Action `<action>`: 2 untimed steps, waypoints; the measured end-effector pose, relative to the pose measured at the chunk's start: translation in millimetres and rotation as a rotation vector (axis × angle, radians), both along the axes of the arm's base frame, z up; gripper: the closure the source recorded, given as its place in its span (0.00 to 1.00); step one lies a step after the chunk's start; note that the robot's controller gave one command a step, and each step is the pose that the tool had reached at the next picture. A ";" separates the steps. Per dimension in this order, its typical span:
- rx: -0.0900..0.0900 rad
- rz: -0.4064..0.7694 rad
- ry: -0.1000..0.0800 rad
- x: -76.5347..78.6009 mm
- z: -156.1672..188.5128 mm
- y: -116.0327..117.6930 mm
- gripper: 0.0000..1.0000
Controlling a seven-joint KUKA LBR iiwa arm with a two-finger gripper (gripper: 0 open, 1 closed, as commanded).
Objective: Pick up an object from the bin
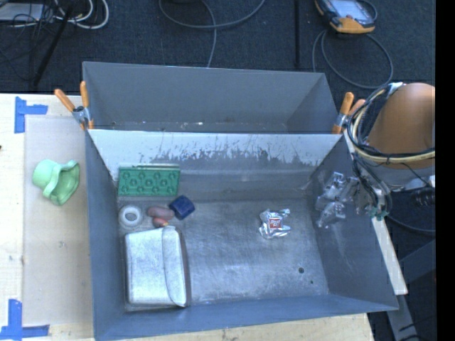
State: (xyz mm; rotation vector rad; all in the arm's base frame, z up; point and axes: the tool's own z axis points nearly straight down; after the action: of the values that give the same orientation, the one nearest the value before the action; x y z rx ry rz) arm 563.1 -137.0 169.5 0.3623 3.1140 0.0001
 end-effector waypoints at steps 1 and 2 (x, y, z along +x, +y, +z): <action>-0.003 0.381 0.000 -3.6 113.0 16.0 1.00; 0.003 0.637 0.012 -3.2 -18.1 9.9 1.00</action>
Offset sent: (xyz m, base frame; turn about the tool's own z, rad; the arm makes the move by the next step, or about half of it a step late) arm -0.0054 0.0147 0.1109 -0.3792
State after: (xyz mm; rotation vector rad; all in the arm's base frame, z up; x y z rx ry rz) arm 559.9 -127.1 151.4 -0.6338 3.0830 0.0055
